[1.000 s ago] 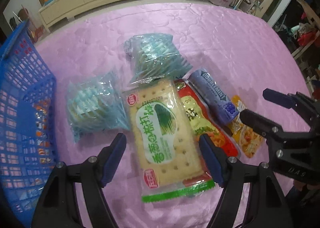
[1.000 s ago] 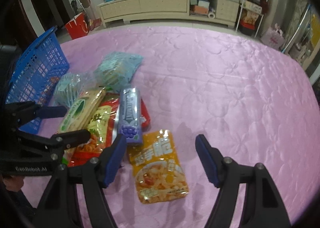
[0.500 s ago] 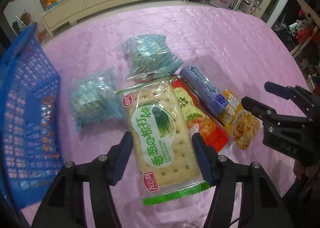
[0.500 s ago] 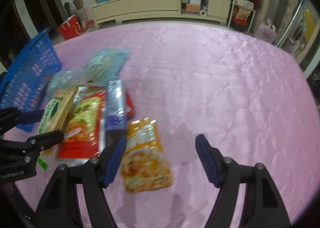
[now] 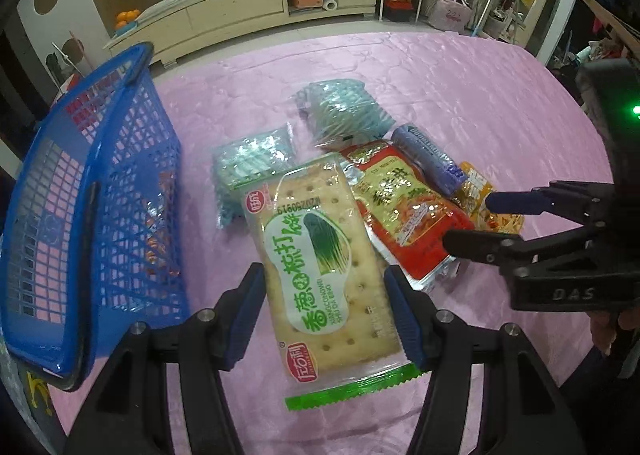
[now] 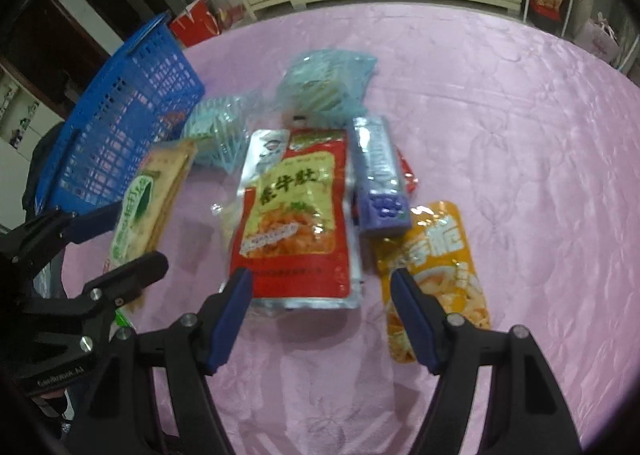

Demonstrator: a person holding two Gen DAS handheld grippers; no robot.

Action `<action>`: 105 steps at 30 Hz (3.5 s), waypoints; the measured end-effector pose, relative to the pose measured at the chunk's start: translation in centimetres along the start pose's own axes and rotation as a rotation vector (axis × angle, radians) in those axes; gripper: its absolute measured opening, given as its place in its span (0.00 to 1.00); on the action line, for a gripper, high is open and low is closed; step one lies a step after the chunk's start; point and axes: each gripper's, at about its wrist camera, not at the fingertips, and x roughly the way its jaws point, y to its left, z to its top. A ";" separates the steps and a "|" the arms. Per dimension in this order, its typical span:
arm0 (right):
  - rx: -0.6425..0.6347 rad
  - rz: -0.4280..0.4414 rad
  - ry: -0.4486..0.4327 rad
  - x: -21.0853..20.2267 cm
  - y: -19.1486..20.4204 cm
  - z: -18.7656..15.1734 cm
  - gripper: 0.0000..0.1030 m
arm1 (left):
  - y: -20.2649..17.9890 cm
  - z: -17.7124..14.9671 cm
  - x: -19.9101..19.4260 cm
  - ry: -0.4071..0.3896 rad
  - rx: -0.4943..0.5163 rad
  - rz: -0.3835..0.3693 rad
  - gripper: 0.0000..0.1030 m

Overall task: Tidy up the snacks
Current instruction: 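Lift the cracker pack with the left tool while the right tool grasps the red-and-yellow pouch, then carry the cracker pack over the basket and open the left tool to drop it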

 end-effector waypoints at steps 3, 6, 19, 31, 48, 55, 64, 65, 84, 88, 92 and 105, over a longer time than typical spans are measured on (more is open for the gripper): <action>-0.029 -0.020 0.022 0.3 1.0 1.0 0.73 | 0.2 -0.1 0.0 -0.007 0.008 0.015 0.56; -0.047 -0.058 0.051 1.0 1.9 2.3 0.73 | 0.3 -0.2 0.4 -0.015 0.016 0.003 0.56; -0.131 -0.138 0.162 5.7 5.2 6.2 0.73 | 2.3 -0.5 1.1 -0.012 -0.050 -0.038 0.56; -0.159 -0.121 0.095 4.2 4.9 4.5 0.35 | 3.1 -1.3 1.0 -0.003 -0.053 -0.022 0.56; -0.128 -0.091 -0.078 -6.3 4.1 0.9 0.11 | 1.7 -2.1 -2.8 -0.064 -0.070 -0.038 0.56; -0.154 -0.091 -0.168 -10.7 6.5 0.8 0.11 | 1.9 -1.9 -7.5 -0.158 -0.070 -0.063 0.56; -0.201 -0.081 -0.250 -13.9 11.5 1.1 0.11 | 5.1 -2.3 -12.4 -0.247 -0.096 -0.085 0.56; -0.208 -0.079 -0.258 -14.1 12.1 1.1 0.11 | 5.7 -2.5 -12.7 -0.253 -0.098 -0.077 0.56; -0.370 -0.036 -0.279 -11.9 24.3 4.8 0.11 | 16.7 -3.9 -17.8 -0.305 -0.145 -0.015 0.56; -0.379 -0.033 -0.268 -10.3 25.0 6.0 0.11 | 18.6 -3.7 -16.8 -0.284 -0.154 0.003 0.56; -0.363 -0.018 -0.242 -8.4 25.3 7.1 0.11 | 20.2 -3.6 -15.4 -0.256 -0.169 -0.016 0.56; -0.321 -0.045 -0.195 -5.5 23.3 8.2 0.11 | 22.0 -1.7 -9.8 -0.177 -0.196 -0.060 0.57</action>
